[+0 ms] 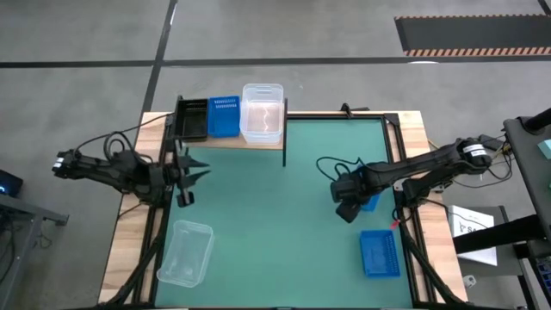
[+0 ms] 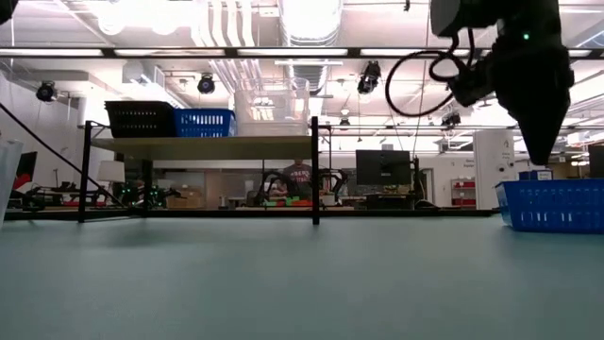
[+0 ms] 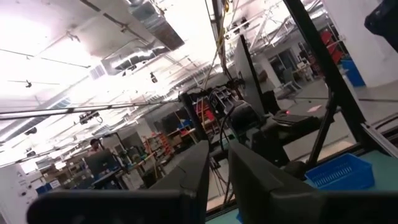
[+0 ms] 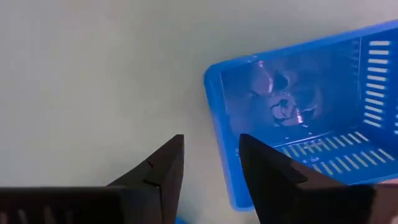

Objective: Stack baskets on shelf by color
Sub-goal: Stack the top blue bin on top of the blue bin on the shelf

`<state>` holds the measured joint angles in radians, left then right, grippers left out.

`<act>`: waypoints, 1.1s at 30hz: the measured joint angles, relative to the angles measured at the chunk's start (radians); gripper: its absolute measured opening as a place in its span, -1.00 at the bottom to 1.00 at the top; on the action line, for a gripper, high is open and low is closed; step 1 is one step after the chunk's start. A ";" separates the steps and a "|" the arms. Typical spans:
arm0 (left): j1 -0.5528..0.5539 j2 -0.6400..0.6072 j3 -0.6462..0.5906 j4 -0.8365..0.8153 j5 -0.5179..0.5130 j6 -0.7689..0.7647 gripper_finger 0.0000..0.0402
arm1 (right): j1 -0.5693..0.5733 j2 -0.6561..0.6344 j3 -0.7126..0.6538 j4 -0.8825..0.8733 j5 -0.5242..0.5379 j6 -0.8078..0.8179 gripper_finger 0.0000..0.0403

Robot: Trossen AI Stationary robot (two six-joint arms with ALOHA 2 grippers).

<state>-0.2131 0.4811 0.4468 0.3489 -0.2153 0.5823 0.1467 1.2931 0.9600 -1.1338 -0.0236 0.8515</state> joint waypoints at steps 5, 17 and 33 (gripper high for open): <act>0.000 -0.020 -0.012 0.000 0.000 0.000 -0.78 | 0.001 0.044 -0.036 0.018 0.006 -0.016 -0.26; 0.000 -0.056 -0.028 0.003 0.001 0.000 -0.78 | 0.001 0.162 -0.038 0.120 0.017 -0.140 -0.49; 0.000 -0.061 -0.038 0.000 0.001 0.000 -0.78 | 0.027 0.138 0.087 0.143 0.107 -0.243 -0.96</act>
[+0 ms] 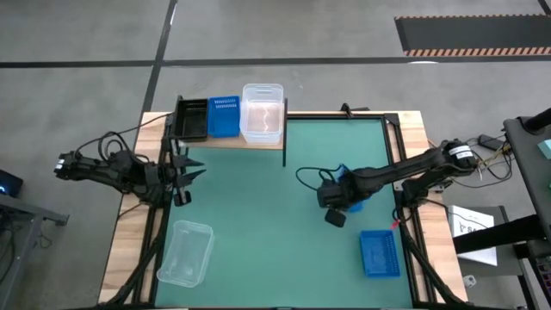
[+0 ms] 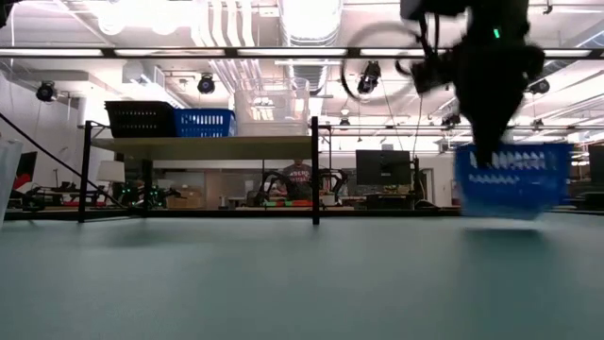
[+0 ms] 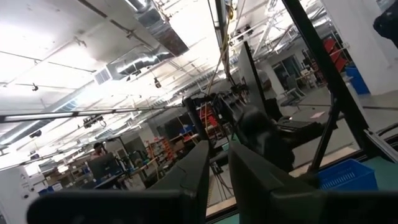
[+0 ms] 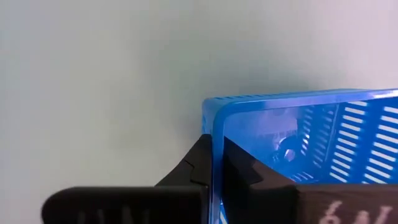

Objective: Stack baskets on shelf by color
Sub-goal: Stack the top blue bin on top of the blue bin on the shelf

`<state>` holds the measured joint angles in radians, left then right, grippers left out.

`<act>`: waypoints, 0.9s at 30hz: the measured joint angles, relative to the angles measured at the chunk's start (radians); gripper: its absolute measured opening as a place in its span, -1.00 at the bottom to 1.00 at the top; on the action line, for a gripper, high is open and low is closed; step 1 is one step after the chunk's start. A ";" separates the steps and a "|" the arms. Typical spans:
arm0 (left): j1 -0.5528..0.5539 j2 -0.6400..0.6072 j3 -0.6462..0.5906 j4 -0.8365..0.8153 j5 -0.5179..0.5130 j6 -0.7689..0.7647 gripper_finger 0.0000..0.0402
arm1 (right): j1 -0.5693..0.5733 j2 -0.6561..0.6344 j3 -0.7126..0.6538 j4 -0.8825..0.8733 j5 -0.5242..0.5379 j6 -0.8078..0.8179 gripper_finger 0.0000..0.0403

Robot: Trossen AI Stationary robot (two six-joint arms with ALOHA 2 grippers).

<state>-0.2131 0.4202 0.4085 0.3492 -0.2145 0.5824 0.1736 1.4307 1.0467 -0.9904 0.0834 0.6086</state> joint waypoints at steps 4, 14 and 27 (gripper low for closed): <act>0.000 -0.002 -0.002 0.001 0.000 0.000 -0.78 | 0.031 -0.003 0.124 -0.008 0.086 -0.063 -0.96; 0.000 -0.002 -0.002 0.001 0.000 -0.001 -0.77 | 0.078 -0.004 0.436 -0.014 0.286 -0.270 -0.96; 0.000 -0.006 -0.002 0.017 0.000 -0.001 -0.77 | 0.061 0.002 0.583 0.412 0.362 -0.622 -0.96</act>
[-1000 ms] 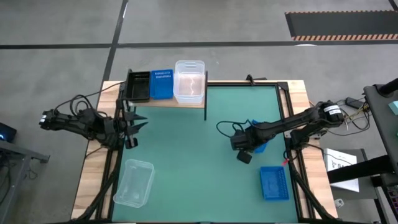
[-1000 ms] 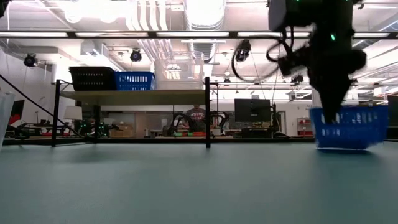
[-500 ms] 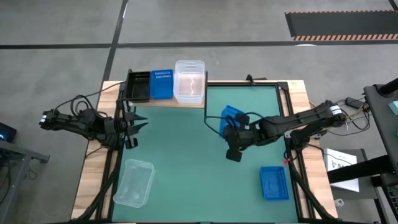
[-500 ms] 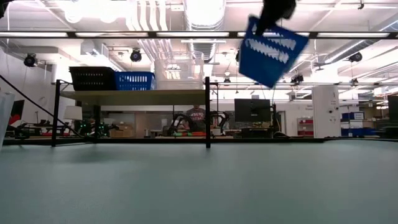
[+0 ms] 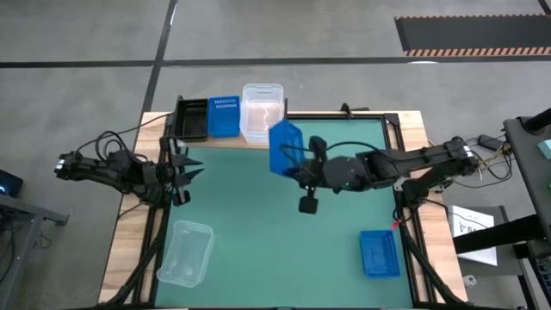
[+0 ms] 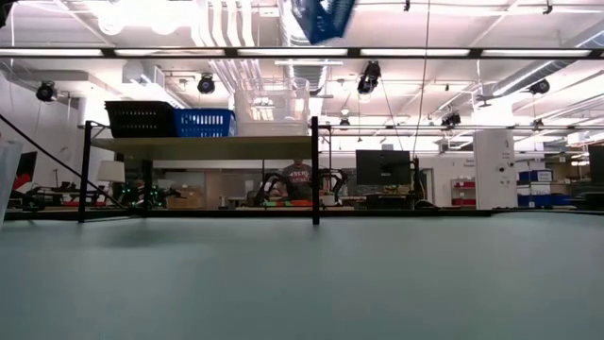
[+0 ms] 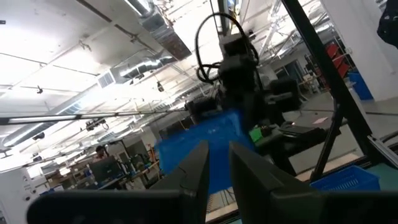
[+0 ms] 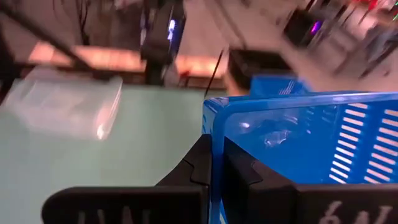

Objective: Stack baskets on shelf by color
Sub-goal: Stack the top blue bin on top of the blue bin on the shelf

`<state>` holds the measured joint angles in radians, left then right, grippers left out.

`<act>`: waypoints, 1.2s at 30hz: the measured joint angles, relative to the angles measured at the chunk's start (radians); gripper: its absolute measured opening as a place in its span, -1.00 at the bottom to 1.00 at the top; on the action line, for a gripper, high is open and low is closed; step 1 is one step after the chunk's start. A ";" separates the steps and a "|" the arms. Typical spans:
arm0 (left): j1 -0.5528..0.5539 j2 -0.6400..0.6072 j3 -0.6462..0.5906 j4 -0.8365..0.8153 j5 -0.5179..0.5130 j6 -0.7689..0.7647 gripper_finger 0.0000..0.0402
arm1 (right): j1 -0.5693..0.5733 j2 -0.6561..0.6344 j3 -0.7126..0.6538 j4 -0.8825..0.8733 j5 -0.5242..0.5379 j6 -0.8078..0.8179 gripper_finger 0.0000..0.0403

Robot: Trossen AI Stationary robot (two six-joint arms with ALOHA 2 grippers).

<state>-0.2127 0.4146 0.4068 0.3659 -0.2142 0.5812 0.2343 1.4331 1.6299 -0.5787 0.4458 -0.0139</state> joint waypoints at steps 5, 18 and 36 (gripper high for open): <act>0.000 -0.024 0.000 0.000 -0.001 0.000 -0.77 | -0.042 0.029 0.000 0.154 -0.001 -0.140 -0.96; 0.000 -0.103 -0.012 -0.017 -0.004 -0.001 -0.78 | -0.218 0.222 0.010 0.690 -0.061 -0.460 -0.96; 0.000 -0.205 -0.048 -0.013 -0.005 0.002 -0.78 | -0.409 0.651 0.471 0.588 -0.218 -0.342 -0.96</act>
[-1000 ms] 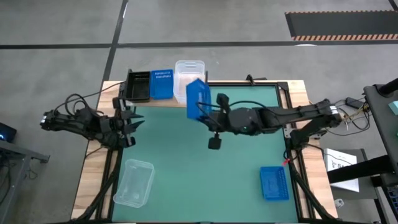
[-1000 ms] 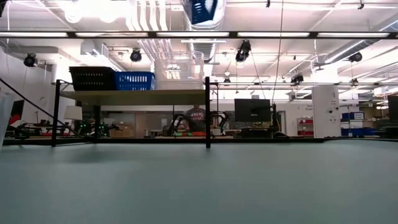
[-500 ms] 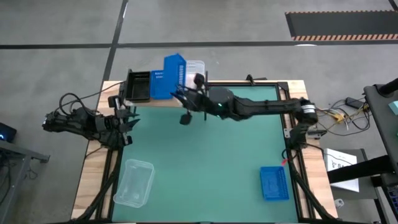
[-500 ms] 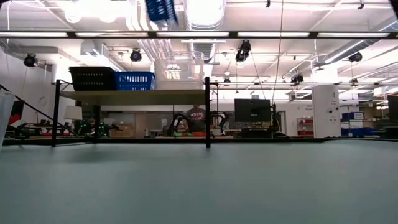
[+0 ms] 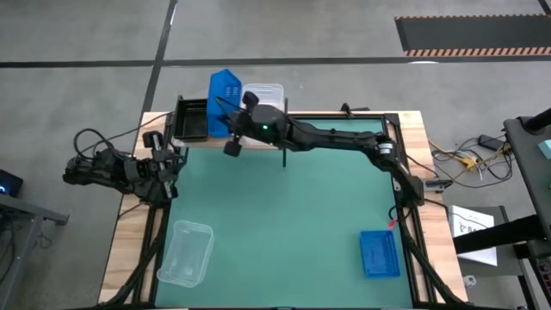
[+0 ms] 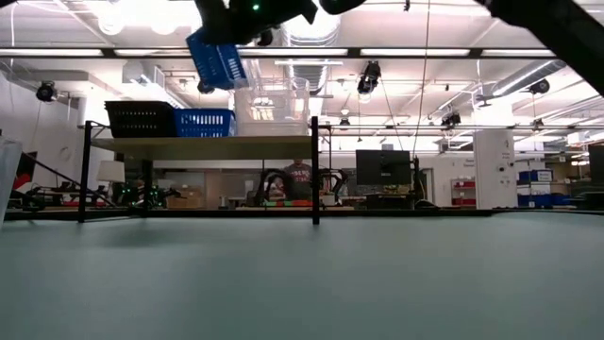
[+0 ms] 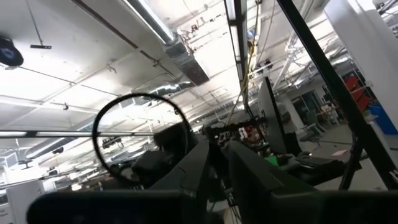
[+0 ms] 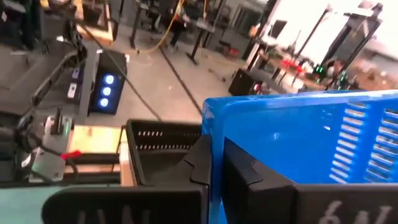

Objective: Stack baskets on shelf by color
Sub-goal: Stack the top blue bin on top of the blue bin on the shelf

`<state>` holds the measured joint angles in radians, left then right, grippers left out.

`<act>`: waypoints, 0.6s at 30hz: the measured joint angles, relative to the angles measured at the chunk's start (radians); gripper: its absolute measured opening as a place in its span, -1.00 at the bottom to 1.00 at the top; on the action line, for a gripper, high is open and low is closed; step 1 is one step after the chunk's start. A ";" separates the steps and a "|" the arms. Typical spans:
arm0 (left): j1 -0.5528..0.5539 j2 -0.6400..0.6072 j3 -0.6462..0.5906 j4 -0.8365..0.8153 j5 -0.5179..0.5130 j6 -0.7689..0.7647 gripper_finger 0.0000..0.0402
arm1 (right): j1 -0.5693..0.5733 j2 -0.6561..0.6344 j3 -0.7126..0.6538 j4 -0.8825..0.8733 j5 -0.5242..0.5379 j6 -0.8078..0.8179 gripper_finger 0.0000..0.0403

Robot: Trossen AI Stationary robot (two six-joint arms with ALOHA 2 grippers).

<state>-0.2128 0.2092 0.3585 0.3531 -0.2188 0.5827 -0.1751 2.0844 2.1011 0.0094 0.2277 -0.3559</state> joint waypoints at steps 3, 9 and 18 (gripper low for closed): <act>0.000 -0.021 -0.006 -0.002 0.000 0.000 -0.78 | -0.012 0.048 0.083 -0.085 0.001 0.020 -0.96; 0.000 -0.041 -0.015 -0.003 -0.002 0.000 -0.78 | -0.022 0.097 0.201 -0.211 0.008 0.035 -0.96; 0.000 -0.041 -0.018 0.005 -0.003 0.000 -0.78 | -0.025 0.099 0.202 -0.247 0.007 0.047 -0.68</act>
<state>-0.2127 0.1680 0.3405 0.3581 -0.2218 0.5832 -0.1999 2.1838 2.3028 -0.2375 0.2352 -0.3094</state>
